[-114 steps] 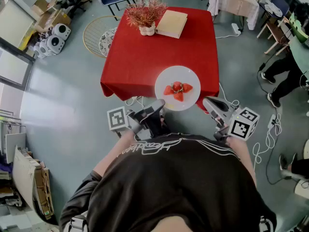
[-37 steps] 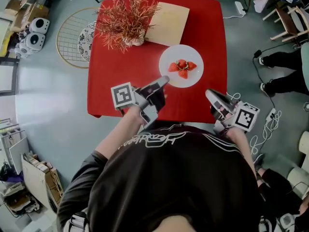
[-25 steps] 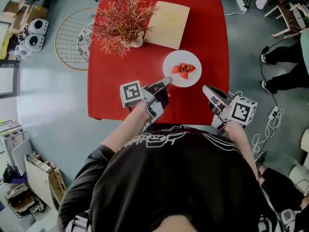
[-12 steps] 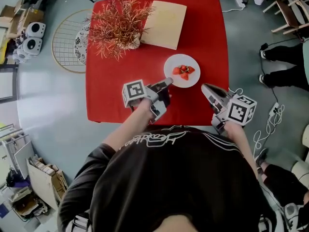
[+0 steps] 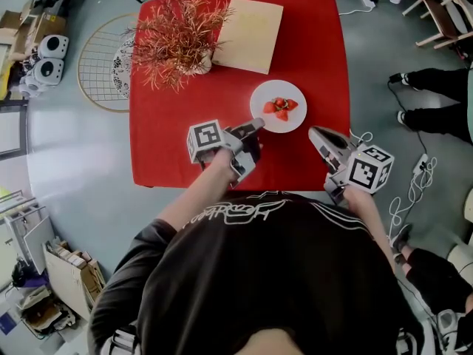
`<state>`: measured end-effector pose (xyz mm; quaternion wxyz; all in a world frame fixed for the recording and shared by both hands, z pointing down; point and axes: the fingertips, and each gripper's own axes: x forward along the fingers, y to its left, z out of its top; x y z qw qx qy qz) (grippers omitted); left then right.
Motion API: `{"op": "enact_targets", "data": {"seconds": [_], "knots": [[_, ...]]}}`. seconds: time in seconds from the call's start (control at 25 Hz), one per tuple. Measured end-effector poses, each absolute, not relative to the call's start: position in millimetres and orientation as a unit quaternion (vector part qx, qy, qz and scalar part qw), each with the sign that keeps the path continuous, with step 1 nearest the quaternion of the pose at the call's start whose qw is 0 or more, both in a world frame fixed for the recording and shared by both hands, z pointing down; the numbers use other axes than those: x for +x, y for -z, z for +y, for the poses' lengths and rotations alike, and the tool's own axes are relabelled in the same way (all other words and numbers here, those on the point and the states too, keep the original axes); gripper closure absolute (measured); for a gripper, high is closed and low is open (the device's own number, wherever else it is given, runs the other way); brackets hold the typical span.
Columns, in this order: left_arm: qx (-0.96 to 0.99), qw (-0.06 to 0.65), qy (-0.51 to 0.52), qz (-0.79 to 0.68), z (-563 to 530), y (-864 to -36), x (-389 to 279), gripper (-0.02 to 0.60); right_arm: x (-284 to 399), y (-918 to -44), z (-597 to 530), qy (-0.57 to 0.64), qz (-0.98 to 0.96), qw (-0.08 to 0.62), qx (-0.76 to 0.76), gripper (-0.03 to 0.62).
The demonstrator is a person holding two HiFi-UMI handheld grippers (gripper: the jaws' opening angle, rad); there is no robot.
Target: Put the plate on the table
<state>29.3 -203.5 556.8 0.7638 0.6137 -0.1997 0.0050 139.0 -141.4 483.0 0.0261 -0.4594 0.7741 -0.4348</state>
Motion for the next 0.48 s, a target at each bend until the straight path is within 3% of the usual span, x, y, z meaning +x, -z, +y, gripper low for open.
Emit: {"op": "enact_targets", "data": {"seconds": [0.32,0.44,0.48], "knots": [[0.607,0.77,-0.01,-0.196,-202.8,-563.1,32.1,0.56,140.1,-482.1,-141.0,0.428,0.776,0.026,-0.462,0.586],[0.602,0.774,-0.007,-0.197,-203.7,-562.5,34.8,0.429,140.0,-482.6,-140.5,0.427,0.778,0.024,-0.461,0.586],[0.602,0.774,-0.003,-0.198,-204.5,-561.9,35.1,0.419,139.9,-482.7,-140.0,0.427,0.778,0.024,-0.461,0.586]]}}
